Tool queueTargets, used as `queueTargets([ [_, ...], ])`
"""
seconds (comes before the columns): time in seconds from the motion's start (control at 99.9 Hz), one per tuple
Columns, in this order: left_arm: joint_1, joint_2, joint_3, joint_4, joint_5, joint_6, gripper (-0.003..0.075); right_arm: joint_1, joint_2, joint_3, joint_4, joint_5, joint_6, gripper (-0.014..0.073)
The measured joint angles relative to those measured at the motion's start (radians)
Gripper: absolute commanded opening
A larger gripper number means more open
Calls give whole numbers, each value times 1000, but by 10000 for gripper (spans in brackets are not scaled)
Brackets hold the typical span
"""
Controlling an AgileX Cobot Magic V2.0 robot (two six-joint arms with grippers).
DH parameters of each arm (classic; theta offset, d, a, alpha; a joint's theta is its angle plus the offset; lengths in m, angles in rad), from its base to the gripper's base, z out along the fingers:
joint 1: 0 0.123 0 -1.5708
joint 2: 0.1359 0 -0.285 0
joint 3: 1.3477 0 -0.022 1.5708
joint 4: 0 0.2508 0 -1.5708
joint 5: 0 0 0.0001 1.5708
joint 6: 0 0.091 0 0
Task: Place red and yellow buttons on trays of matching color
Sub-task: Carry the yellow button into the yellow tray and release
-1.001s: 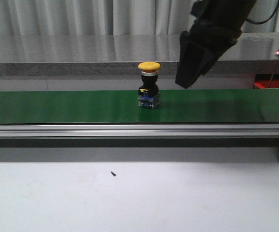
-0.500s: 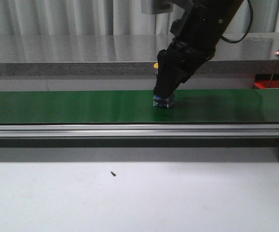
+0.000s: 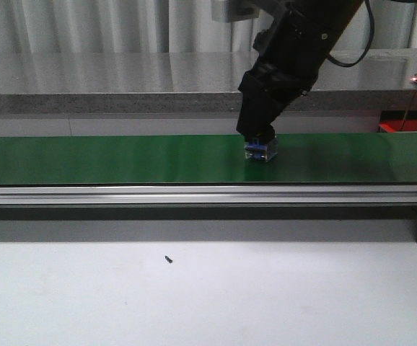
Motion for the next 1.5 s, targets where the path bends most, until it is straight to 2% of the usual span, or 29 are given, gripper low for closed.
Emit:
queueTargets([
  [0.34,0,0,0,0,-2,0,-20,-28,-139,46,2,31,85,209],
  [0.63,0,0,0,0,-2,0,-20,-105,-372,261,4,4,150,209],
  [0.861,0,0,0,0,7,0,-20,-243,-590,473,4,-24,212,209],
  [1.141,0,0,0,0,9,0,-20,-492,-805,676,-32,-33,252,209],
  [1.311,0,0,0,0,9,0,-20,-657,-850,771,-75,-114,355,209],
  [1.501,0,0,0,0,22,0,-20,-730,-846,862,-75,-221,412,209],
])
